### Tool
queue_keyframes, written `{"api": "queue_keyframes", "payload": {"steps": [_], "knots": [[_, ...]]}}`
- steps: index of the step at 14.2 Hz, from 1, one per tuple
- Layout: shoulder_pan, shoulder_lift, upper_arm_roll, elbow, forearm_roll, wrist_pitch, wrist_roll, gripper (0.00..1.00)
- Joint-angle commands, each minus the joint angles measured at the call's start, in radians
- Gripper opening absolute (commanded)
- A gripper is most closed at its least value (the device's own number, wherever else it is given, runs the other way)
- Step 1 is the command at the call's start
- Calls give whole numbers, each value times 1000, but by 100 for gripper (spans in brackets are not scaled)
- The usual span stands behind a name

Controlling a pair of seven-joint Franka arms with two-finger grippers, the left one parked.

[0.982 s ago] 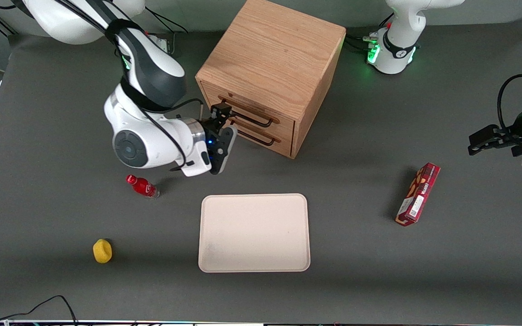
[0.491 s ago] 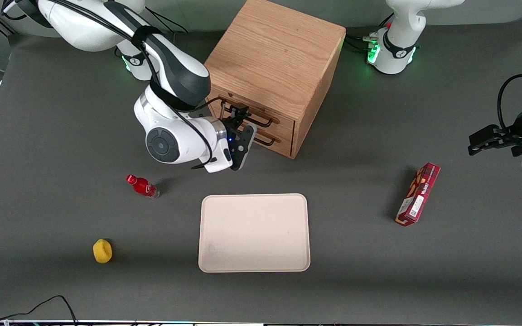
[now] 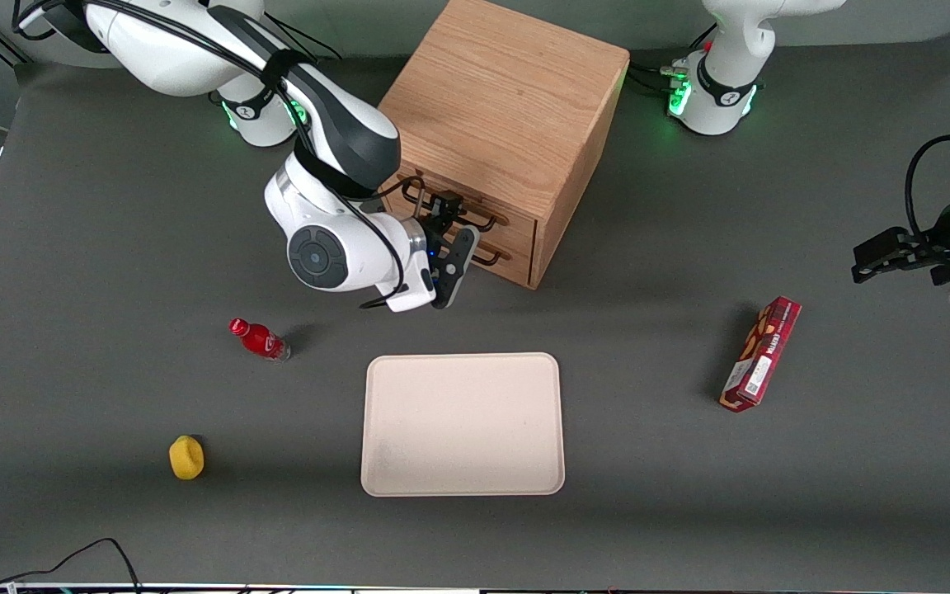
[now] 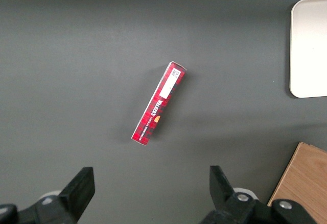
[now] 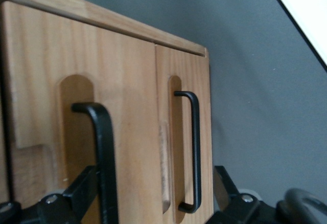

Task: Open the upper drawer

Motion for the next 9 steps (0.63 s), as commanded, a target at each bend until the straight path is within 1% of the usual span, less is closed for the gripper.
{"api": "queue_keyframes", "payload": {"steps": [1,2,4,7,9], "knots": [[3,24,6,7,-22,33,26,100],[1,27,6,8,-34,39,24,100],[0,53,6,34,-82,40,26,100],[-2,130,4,143,-136,31,29,100],[-2,161,-7,200,-153,26,28,100]]}}
